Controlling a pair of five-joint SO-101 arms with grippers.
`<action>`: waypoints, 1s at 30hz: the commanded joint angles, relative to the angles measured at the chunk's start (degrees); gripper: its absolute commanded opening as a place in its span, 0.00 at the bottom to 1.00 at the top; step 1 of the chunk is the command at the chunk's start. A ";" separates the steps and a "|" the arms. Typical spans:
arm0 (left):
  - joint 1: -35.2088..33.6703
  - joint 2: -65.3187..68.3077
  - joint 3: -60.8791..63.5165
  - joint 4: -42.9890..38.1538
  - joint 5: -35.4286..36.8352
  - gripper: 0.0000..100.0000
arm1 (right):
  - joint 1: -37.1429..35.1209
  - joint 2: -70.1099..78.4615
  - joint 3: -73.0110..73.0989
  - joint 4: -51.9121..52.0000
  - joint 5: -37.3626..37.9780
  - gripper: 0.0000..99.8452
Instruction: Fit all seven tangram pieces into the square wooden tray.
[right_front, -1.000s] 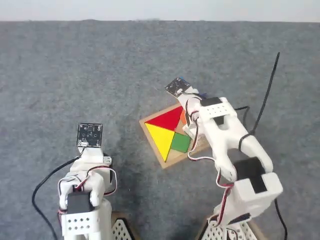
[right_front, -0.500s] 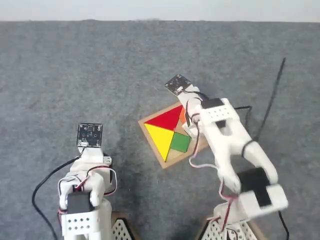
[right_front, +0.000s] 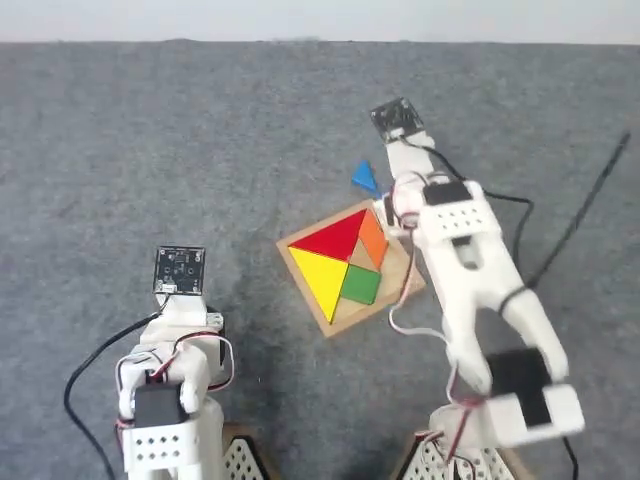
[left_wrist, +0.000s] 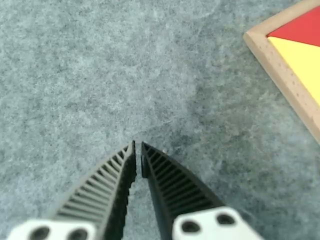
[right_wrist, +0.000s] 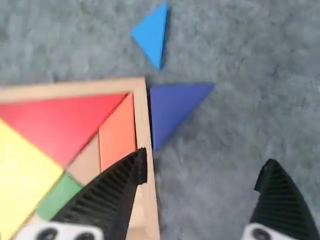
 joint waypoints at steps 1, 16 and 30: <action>-0.09 -1.05 -0.75 0.18 0.97 0.02 | -1.01 7.52 -11.52 -1.27 -4.13 0.35; -0.09 -1.05 -0.75 0.18 0.97 0.02 | 1.71 34.07 -31.38 4.09 -19.87 0.35; -0.09 -1.05 -0.75 0.18 0.97 0.02 | 3.30 34.15 -31.65 13.23 -19.87 0.25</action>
